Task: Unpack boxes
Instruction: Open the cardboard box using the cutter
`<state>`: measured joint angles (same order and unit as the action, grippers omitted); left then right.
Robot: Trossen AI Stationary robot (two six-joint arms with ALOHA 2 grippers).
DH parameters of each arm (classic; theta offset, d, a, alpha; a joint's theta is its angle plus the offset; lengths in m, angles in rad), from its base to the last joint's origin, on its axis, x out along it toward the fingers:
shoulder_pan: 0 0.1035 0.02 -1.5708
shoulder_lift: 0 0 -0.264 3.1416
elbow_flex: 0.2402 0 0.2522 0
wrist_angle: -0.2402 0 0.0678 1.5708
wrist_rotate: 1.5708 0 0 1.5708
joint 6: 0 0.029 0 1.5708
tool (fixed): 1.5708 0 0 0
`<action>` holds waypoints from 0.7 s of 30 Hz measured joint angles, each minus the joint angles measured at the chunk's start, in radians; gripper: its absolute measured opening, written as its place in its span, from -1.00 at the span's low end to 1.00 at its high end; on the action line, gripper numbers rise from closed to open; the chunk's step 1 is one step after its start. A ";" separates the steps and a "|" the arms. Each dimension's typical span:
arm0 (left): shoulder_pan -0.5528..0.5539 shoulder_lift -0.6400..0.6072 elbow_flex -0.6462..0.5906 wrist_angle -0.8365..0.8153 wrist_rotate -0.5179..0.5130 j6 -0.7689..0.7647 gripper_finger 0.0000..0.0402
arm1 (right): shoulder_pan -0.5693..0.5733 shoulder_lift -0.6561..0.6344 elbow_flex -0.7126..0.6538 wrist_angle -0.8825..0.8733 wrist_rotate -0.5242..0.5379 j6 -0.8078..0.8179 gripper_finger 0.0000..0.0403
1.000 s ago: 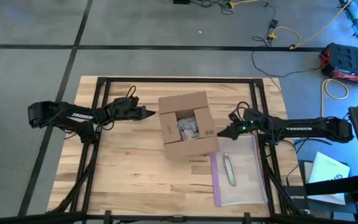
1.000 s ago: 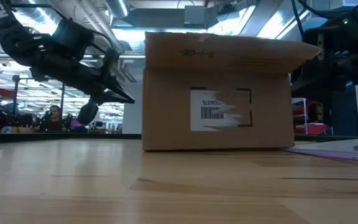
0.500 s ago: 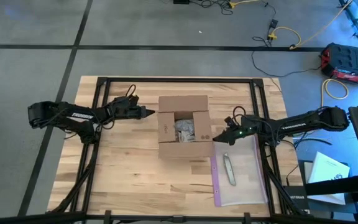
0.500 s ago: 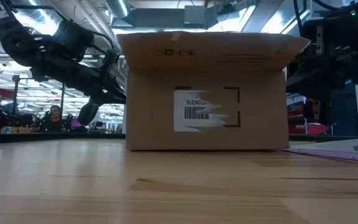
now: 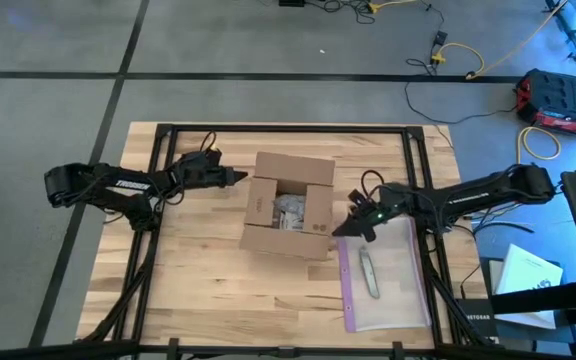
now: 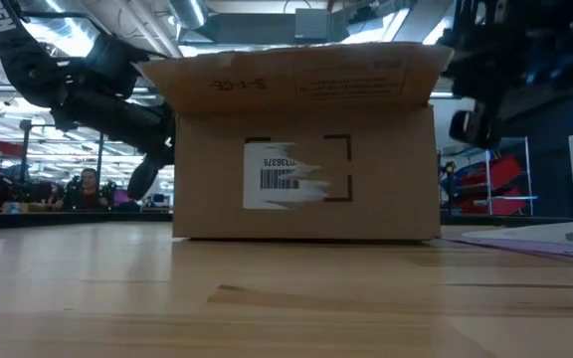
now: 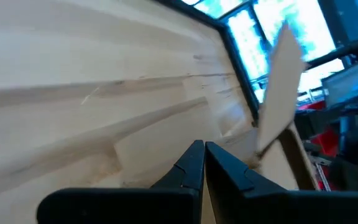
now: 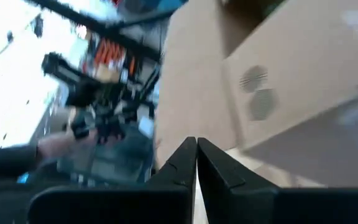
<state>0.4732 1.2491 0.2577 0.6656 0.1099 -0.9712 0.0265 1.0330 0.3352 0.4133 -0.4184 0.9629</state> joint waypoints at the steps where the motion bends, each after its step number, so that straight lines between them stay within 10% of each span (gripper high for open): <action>1: 0.000 0.000 0.000 0.021 0.006 0.016 -1.00 | 0.000 -0.010 0.032 -0.067 -0.023 -0.028 -1.00; 12: -0.010 -0.004 0.000 0.349 0.098 0.120 -0.88 | -0.001 0.064 0.625 -0.827 0.245 -0.619 -0.86; 21: -0.078 -0.007 0.001 0.371 0.102 0.212 0.06 | -0.035 0.269 0.807 -0.974 0.323 -0.831 -0.13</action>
<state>0.3955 1.2420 0.2584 1.0369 0.2115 -0.7589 -0.0087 1.3021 1.1424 -0.5609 -0.0957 0.1319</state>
